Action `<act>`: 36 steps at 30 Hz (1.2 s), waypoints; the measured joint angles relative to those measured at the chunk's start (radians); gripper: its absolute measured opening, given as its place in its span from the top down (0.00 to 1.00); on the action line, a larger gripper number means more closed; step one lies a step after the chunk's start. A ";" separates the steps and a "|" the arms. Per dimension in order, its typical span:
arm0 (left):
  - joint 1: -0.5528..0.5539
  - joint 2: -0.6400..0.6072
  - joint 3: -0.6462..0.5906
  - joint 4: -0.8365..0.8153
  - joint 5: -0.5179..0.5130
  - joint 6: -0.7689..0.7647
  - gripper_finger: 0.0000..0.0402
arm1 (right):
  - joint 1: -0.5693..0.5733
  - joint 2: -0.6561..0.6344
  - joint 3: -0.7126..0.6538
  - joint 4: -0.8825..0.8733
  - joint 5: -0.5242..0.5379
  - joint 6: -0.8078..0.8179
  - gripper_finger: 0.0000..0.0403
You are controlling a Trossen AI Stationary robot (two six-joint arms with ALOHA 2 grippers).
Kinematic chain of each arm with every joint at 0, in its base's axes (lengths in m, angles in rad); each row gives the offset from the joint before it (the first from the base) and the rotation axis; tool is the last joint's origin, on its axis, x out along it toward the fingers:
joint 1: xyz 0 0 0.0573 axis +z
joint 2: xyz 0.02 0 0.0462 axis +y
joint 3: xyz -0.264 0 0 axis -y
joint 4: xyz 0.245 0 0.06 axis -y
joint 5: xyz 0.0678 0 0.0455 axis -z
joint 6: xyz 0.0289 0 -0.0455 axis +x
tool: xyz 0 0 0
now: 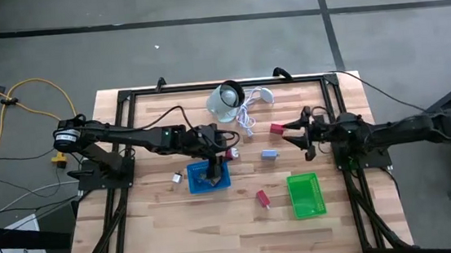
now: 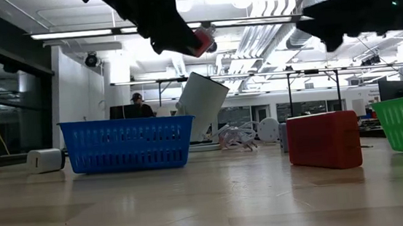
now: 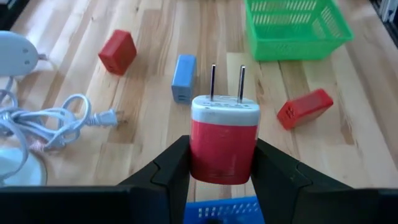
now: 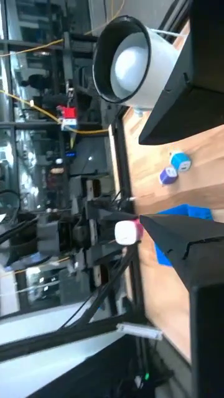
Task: Pick & Place Office items
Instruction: Put the pink charger adapter into the green bin
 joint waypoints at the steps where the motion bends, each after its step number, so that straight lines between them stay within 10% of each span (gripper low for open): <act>1: 0.000 0.000 0.000 0.010 0.000 0.001 0.66 | 0.005 0.040 0.015 0.014 0.002 -0.012 0.56; 17: 0.000 0.000 0.000 0.085 -0.020 0.006 0.66 | 0.117 0.586 0.338 0.085 0.000 -0.167 0.56; 36: 0.000 0.000 0.000 0.118 -0.020 0.036 0.66 | 0.126 0.752 0.439 0.103 -0.025 -0.174 0.56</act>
